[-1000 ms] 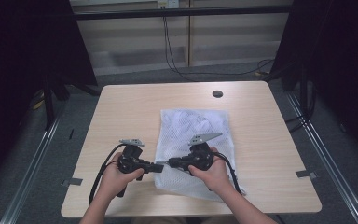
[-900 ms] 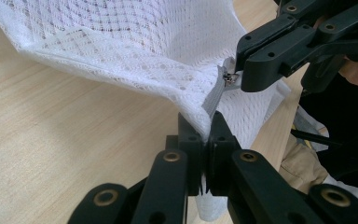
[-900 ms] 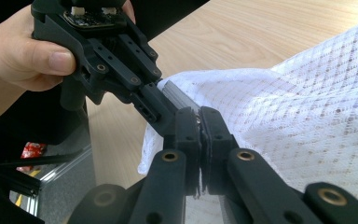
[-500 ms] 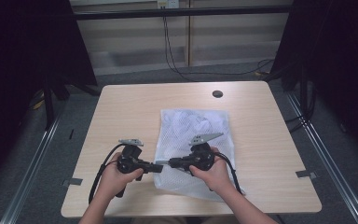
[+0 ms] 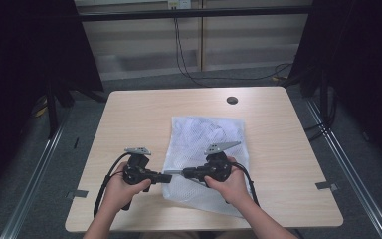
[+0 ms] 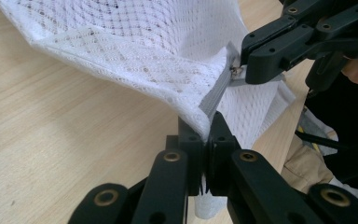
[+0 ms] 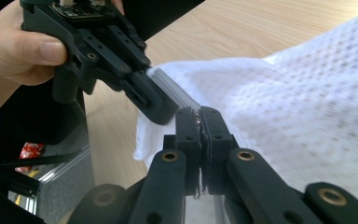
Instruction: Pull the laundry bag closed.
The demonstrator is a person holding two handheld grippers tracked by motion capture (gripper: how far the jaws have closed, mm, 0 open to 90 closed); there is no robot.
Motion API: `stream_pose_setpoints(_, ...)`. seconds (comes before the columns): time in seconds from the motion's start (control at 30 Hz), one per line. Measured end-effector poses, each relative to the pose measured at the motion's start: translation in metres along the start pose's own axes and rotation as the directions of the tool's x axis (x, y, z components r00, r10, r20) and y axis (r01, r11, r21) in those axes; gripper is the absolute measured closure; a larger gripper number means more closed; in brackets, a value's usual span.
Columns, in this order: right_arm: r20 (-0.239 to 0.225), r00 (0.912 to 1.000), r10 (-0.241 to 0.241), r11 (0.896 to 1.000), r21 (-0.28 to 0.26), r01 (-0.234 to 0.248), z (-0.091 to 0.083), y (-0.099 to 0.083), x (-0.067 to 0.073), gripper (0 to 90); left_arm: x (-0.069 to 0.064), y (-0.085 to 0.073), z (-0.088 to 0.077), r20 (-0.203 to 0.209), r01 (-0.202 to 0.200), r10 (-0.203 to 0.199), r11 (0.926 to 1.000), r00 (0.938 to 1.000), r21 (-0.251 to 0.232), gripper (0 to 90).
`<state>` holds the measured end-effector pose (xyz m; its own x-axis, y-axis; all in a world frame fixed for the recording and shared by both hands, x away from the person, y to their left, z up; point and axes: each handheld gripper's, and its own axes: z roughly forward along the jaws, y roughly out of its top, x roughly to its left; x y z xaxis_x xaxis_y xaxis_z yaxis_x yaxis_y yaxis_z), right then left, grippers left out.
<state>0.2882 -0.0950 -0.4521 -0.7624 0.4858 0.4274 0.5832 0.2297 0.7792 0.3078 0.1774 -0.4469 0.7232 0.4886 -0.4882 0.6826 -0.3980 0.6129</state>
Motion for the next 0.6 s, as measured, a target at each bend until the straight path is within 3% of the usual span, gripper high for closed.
stream_pose_setpoints(0.1, -0.002, 1.0, 0.001, 1.0, -0.004, -0.001, -0.0021, -0.0008, -0.0009, 87.2, -0.0007, -0.0002, -0.0003, 0.005, 0.014, -0.014, 0.9999, 0.9999, -0.009, 87.6)
stream_pose_setpoints(0.6, -0.002, 1.0, 0.007, 1.0, 0.002, -0.007, -0.0035, -0.0024, -0.0026, 87.3, -0.0012, 0.0, 0.0, 0.001, 0.009, -0.009, 1.0, 1.0, 0.003, 87.6)
